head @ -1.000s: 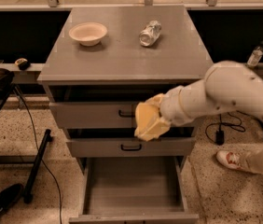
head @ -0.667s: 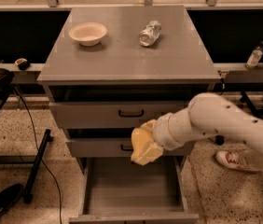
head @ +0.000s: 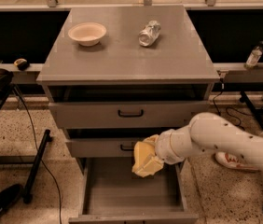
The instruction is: Place sponge into bottom drawer
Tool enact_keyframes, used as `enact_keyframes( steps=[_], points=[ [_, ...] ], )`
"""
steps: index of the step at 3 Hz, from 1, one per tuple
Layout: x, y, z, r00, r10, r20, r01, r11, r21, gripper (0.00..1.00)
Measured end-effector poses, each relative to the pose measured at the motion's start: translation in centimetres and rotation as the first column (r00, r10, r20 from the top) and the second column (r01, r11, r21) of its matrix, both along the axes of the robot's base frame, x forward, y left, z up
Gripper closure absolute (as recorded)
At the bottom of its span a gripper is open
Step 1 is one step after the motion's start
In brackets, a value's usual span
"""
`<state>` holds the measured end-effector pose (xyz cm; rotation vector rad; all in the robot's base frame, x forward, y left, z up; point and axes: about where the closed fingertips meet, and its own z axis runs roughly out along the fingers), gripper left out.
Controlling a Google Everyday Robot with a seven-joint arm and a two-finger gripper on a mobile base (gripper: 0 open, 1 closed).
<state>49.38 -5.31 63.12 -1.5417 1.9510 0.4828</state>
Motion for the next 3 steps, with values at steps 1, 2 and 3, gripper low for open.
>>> enact_keyframes(
  steps=[1,2,3],
  points=[
    [-2.9,-1.8,-10.2,0.9807,-0.147,-0.128,0.159,0.983,0.088,1.00],
    [-4.7,-4.7,-18.8,0.9320,-0.320,-0.170,0.352,0.913,0.208,1.00],
    [-5.8,-3.8,-20.4,0.9253,-0.312,-0.215,0.358,0.907,0.223,1.00]
  ],
)
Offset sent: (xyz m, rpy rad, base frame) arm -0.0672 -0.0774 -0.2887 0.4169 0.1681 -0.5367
